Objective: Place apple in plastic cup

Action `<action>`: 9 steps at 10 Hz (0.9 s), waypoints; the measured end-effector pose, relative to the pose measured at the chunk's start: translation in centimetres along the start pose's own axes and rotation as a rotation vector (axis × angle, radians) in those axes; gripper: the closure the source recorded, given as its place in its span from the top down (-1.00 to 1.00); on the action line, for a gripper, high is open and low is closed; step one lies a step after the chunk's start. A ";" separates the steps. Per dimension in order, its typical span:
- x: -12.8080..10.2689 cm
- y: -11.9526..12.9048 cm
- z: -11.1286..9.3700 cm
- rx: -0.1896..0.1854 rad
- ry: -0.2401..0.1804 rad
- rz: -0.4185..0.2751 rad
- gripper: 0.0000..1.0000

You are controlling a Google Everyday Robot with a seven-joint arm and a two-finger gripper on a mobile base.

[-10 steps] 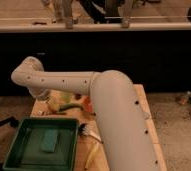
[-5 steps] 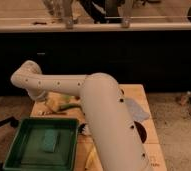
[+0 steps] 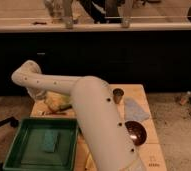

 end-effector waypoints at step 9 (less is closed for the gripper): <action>2.7 1.5 6.0 -0.057 -0.077 0.005 0.60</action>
